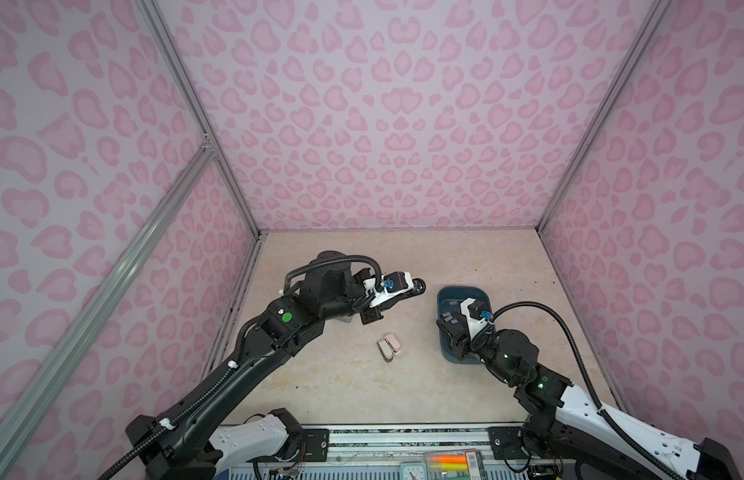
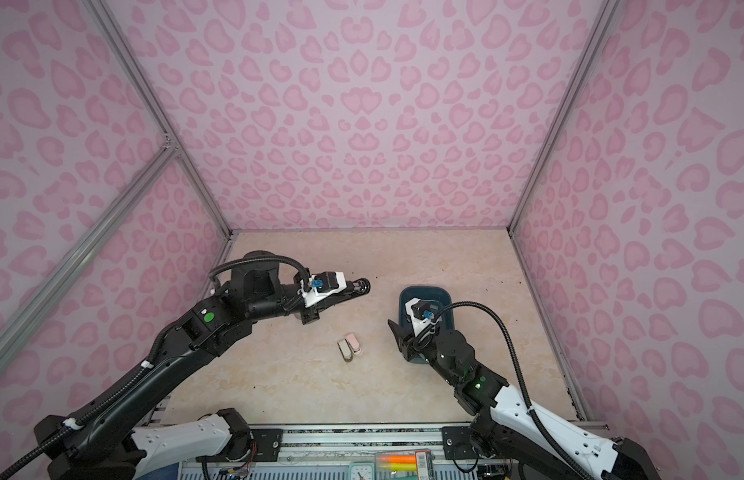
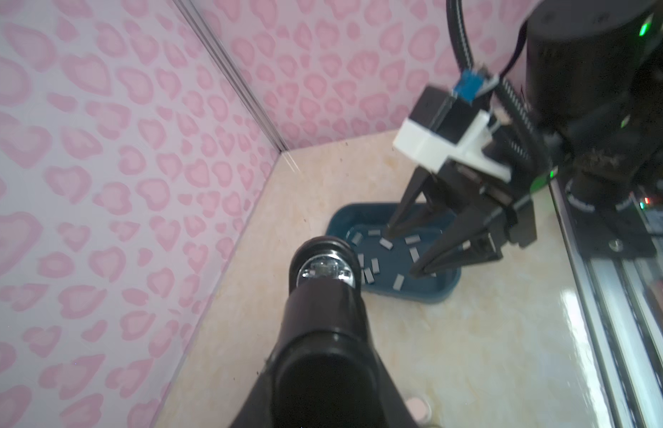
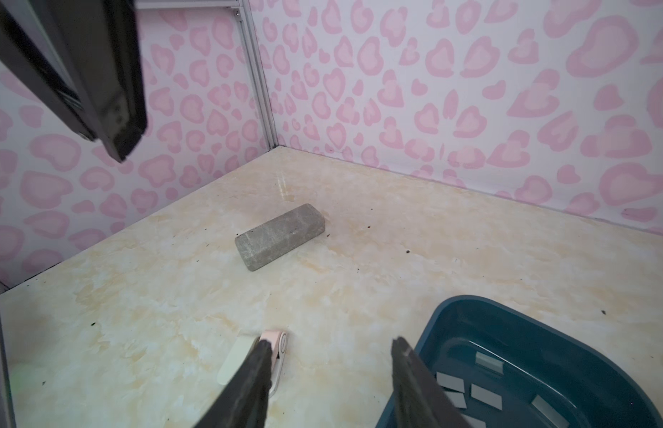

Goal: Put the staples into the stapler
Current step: 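Draw the right gripper back from the stapler while the left holds it, then move the right gripper onto the stapler's upper arm and grasp it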

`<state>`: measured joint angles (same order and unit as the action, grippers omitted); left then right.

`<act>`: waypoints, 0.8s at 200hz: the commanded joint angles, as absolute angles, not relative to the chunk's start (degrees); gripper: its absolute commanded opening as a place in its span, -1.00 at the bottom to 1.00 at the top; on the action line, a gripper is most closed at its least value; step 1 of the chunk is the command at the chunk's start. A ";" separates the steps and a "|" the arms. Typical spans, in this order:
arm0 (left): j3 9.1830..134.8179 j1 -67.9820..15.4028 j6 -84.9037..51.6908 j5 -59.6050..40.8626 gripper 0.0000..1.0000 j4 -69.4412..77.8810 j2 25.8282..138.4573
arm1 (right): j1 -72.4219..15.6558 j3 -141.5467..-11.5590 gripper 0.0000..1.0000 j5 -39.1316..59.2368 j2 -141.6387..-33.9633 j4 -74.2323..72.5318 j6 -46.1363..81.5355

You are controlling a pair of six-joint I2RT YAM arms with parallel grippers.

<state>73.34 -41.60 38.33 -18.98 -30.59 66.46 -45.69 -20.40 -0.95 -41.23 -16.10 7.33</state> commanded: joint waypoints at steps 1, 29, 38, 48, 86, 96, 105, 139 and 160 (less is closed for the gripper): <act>74.88 -41.31 51.72 -18.06 -0.92 -50.56 69.24 | -45.70 -18.79 0.05 6.10 -38.72 -21.26 5.51; 79.25 -41.31 57.56 -22.49 -0.92 -61.41 74.37 | -46.29 -17.31 0.09 10.48 -33.82 -20.84 4.40; 79.79 -41.40 58.18 -23.72 -0.92 -62.71 75.34 | -46.56 -16.55 0.11 11.98 -32.98 -22.10 4.24; 80.32 -41.39 57.88 -24.23 -0.92 -62.70 76.15 | -47.04 -15.64 0.12 13.88 -32.89 -24.21 3.85; 82.08 -41.59 58.11 -25.37 -0.92 -64.08 78.25 | -52.05 -18.95 0.10 18.45 -38.84 -23.49 0.18; 81.93 -41.64 58.94 -26.64 -0.93 -64.44 78.05 | -53.15 -20.37 0.08 18.37 -41.17 -22.82 -0.17; 81.58 -41.83 59.57 -28.04 -0.92 -64.39 77.56 | -53.55 -21.35 0.07 18.73 -42.93 -22.88 -0.02; 80.01 -42.31 59.86 -30.16 -0.92 -63.40 76.37 | -54.05 -21.91 0.08 20.94 -46.43 -26.48 2.00; 79.63 -42.71 59.68 -30.50 -0.92 -63.28 76.38 | -54.82 -21.83 0.08 22.13 -47.72 -29.14 2.83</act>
